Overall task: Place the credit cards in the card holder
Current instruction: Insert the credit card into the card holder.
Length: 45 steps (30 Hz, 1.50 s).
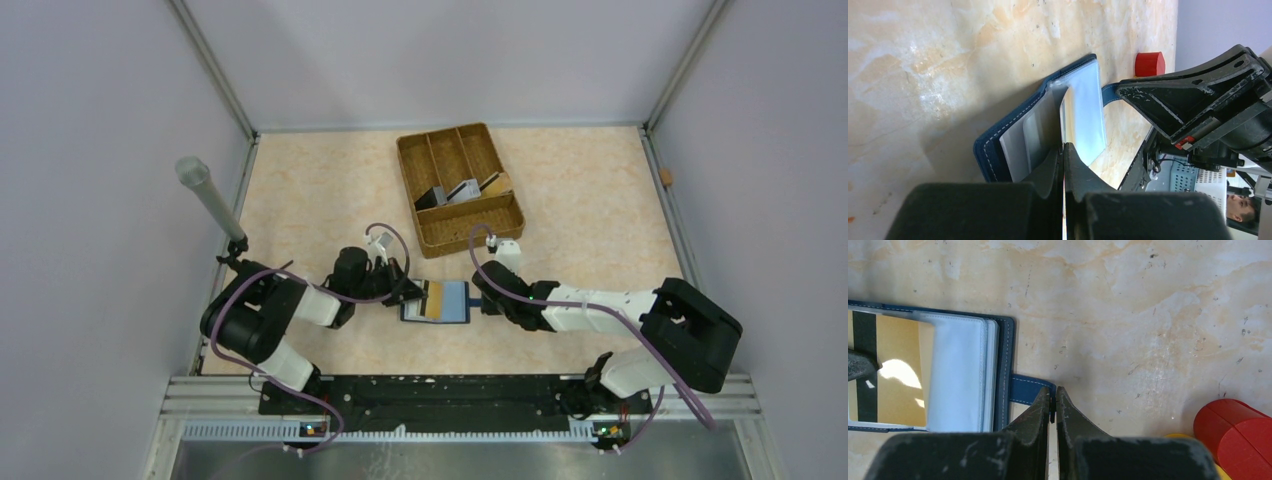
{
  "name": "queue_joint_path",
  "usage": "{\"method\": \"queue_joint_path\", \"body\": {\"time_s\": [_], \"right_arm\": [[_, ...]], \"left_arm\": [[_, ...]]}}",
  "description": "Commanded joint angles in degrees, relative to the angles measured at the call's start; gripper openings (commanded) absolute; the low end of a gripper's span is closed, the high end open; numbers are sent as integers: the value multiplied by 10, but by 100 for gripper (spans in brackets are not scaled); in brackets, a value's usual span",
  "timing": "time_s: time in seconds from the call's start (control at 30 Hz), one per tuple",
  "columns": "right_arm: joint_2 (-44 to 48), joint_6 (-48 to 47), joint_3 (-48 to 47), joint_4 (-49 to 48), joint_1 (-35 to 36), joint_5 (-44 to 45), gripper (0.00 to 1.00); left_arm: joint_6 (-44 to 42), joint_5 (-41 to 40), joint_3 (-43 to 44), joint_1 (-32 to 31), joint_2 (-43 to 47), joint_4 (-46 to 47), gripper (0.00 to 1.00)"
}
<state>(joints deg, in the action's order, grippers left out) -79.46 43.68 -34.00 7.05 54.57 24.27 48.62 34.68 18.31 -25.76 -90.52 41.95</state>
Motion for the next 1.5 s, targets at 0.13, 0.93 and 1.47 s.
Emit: {"method": "queue_joint_path", "body": {"time_s": [0.13,0.93,1.47], "right_arm": [[-5,0,-12,-2,-4,-4,0],[5,16,-20,16,-5,4,0],[28,40,-18,53,-5,42,0]], "left_arm": [[-6,-31,-18,-5,-32,84,0],[34,-108,20,-96,-42,-16,14],[-42,-230,97,-129,86,-319,58]]}}
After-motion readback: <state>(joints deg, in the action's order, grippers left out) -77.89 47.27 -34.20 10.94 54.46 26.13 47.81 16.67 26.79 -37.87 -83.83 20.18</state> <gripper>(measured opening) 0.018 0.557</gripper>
